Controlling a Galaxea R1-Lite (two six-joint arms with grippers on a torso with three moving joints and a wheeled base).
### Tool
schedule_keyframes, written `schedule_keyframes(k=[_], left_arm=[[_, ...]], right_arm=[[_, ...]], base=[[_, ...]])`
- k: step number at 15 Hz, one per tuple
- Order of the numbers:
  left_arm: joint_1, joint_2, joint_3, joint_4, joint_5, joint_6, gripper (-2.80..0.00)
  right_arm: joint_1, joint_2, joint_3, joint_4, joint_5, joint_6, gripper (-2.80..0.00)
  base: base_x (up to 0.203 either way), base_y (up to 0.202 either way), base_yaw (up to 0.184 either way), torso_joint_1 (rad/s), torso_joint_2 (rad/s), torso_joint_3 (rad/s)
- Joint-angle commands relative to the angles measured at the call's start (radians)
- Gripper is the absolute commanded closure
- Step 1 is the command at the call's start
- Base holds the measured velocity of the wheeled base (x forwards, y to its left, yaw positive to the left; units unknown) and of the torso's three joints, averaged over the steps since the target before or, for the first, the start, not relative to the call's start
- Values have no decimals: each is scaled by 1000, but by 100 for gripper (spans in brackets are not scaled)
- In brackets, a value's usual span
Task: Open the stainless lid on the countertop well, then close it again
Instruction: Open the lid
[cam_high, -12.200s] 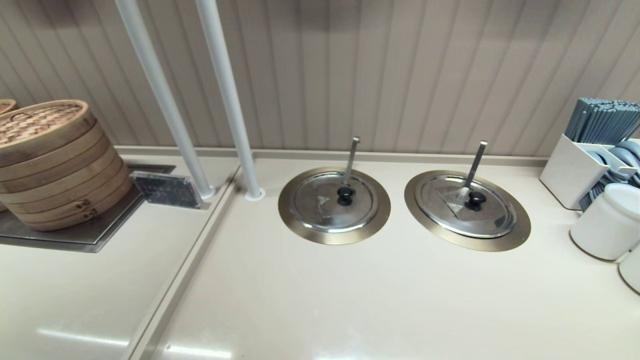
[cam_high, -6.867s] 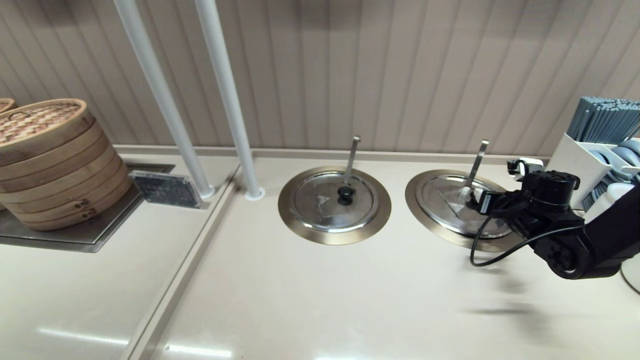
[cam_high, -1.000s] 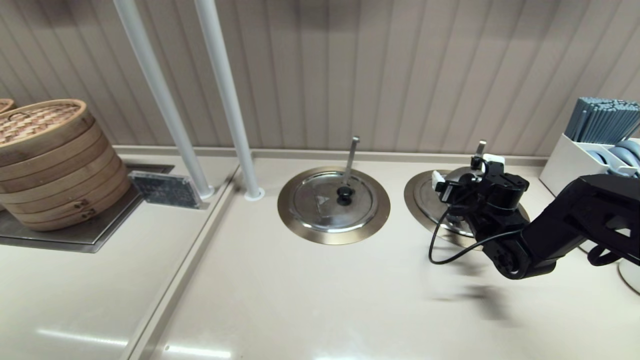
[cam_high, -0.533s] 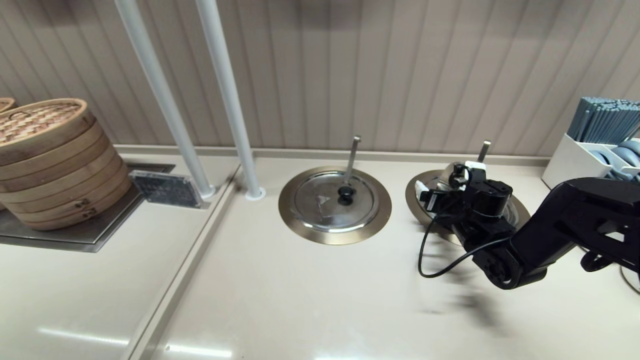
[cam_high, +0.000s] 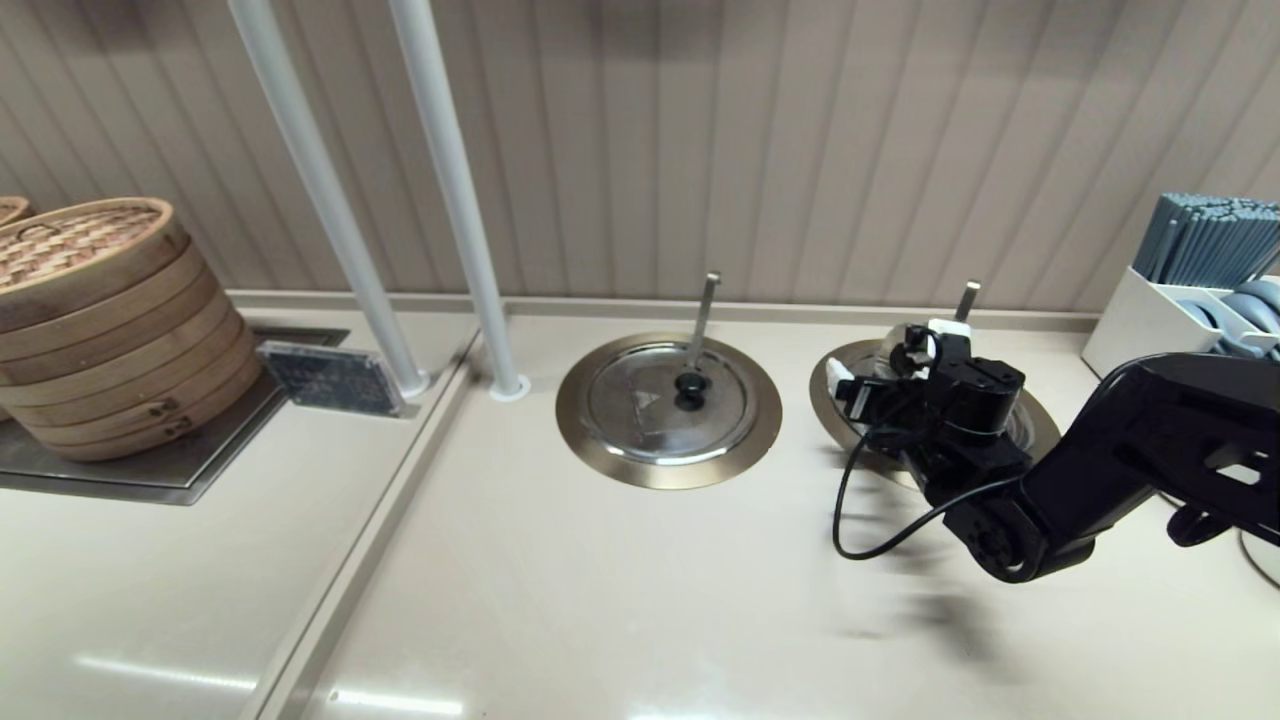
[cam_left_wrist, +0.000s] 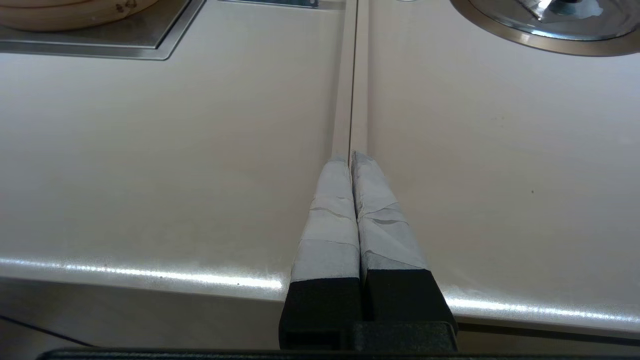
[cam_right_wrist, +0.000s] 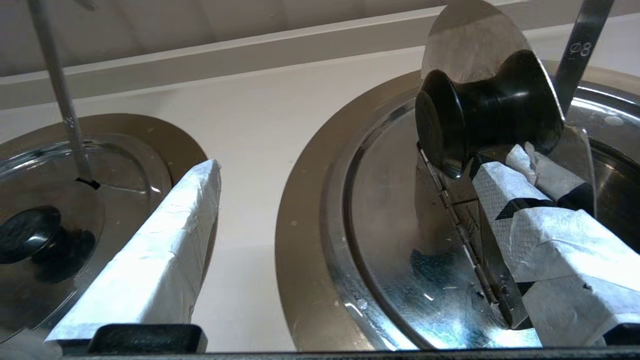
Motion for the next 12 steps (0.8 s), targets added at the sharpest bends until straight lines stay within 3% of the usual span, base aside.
schedule_keyframes(k=[1, 12], left_arm=[[0, 0, 0, -1, 0, 0, 0], [0, 0, 1, 0, 0, 0, 0]], right_arm=[[12, -7, 11, -18, -4, 0, -280], [66, -110, 97, -33, -40, -12, -280]], base=[[0, 0, 0, 0, 0, 0], [0, 0, 0, 0, 0, 0]])
